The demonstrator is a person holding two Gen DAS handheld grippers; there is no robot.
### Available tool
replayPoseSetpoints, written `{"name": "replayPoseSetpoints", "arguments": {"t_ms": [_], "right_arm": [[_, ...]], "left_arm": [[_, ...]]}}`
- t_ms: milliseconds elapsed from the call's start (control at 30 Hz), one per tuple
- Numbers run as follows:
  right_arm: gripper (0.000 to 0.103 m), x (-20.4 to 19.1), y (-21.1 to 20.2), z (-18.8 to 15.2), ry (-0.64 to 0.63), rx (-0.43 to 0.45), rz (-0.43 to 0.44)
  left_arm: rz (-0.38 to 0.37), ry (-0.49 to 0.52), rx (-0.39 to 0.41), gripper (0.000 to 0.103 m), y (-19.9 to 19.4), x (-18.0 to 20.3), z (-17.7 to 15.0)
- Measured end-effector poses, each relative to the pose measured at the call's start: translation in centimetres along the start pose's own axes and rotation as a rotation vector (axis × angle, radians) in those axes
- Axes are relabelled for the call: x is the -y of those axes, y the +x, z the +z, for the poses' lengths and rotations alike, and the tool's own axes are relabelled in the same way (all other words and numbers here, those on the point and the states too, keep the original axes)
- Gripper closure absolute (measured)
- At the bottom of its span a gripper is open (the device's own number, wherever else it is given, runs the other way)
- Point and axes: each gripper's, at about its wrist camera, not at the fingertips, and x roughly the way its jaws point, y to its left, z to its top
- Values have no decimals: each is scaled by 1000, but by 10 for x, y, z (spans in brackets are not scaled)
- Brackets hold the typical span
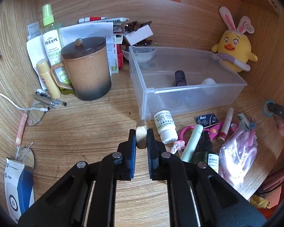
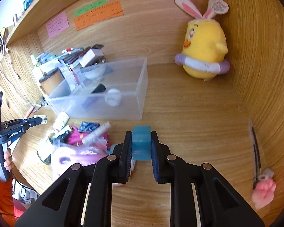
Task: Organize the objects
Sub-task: 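Lower both items into the clear box and open both tools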
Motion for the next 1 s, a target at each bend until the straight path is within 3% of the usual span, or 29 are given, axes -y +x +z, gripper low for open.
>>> {"name": "replayPoseSetpoints", "arguments": {"t_ms": [267, 400, 633, 1000], "right_arm": [[87, -18, 2, 42, -60, 96, 32], [87, -29, 12, 59, -75, 113, 63], [87, -41, 42, 73, -98, 86, 45], [87, -39, 90, 75, -130, -28, 2]], "left_arm": [[-20, -14, 120, 93, -24, 7, 29], [-36, -13, 139, 93, -22, 12, 41], [-28, -6, 107, 93, 2, 21, 58], [-39, -4, 22, 93, 43, 25, 70]]}}
